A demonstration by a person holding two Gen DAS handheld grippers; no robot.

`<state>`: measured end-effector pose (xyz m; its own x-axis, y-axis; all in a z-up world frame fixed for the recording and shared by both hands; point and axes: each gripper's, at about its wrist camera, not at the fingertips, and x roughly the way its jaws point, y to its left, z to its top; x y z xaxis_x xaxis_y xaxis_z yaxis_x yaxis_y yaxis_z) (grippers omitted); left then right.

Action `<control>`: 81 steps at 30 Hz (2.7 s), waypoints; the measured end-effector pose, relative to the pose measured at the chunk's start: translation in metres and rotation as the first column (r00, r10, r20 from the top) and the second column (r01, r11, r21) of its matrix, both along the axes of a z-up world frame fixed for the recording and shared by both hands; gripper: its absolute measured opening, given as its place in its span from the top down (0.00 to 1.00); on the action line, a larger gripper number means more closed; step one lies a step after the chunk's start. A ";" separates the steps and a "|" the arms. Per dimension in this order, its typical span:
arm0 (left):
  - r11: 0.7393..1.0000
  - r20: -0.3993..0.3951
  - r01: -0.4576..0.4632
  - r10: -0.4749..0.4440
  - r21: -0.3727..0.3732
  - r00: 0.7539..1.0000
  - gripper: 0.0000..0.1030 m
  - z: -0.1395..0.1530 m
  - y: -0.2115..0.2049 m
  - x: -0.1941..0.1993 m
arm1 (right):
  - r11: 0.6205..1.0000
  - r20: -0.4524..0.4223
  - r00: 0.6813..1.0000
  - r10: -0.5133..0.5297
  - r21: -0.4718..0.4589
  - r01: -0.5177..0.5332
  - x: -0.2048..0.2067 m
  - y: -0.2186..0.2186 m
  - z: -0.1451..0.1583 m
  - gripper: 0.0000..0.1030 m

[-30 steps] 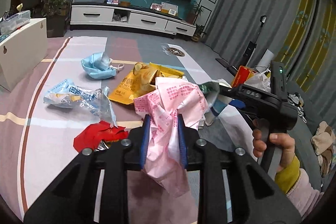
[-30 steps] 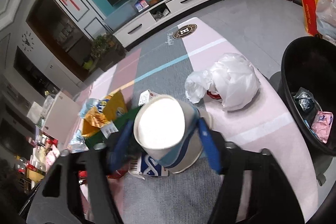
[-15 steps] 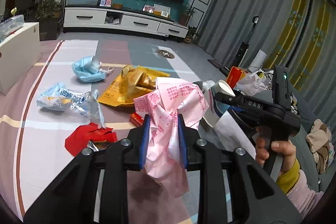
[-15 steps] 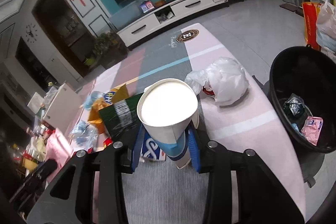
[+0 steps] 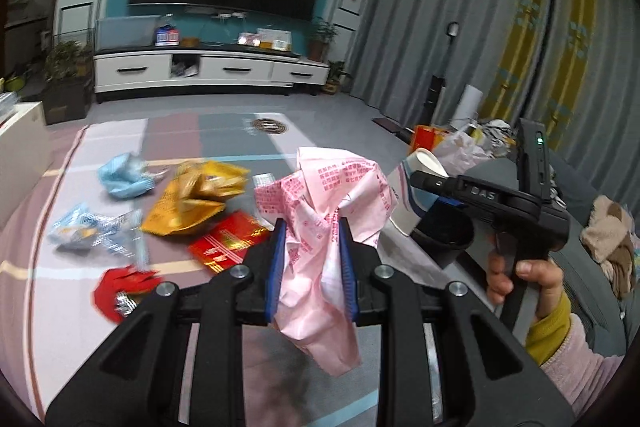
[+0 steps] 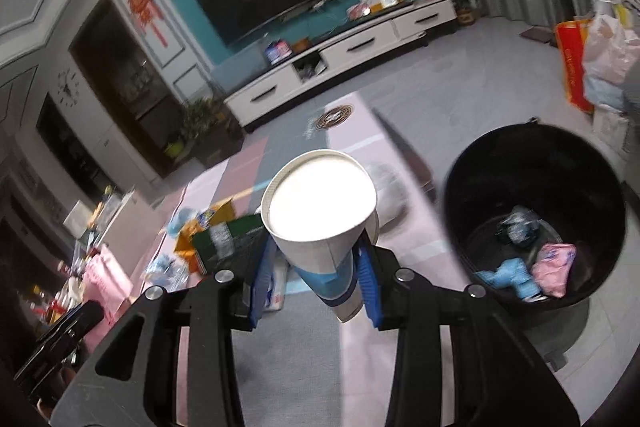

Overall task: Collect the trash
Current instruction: 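Carry the paper bag and cup over the black bucket and open both tools, then move both tools back over the table, right tool toward the white plastic bag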

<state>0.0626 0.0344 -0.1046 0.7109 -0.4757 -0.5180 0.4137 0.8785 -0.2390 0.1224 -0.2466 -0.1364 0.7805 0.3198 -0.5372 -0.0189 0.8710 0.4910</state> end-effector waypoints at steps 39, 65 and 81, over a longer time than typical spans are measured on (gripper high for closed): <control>0.977 -0.277 0.193 -0.161 0.090 0.947 0.59 -0.075 -0.302 0.150 | 0.881 -0.144 0.902 -0.406 0.199 0.429 -0.021 -0.177 -0.051 0.61; 0.988 -0.165 0.151 -0.147 0.013 0.975 0.16 -0.044 -0.173 0.066 | 0.928 -0.126 0.951 -0.282 0.214 0.304 -0.006 -0.139 -0.036 0.42; 0.988 -0.215 -0.148 0.137 -0.035 0.967 0.11 -0.063 0.022 0.045 | 0.993 -0.106 0.994 -0.001 -0.120 -0.012 0.021 -0.004 -0.029 0.41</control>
<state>0.1079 0.0564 -0.1671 0.6503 -0.4063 -0.6418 0.2202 0.9095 -0.3527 0.1432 -0.2507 -0.1653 0.7157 0.2523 -0.6513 0.0223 0.9238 0.3823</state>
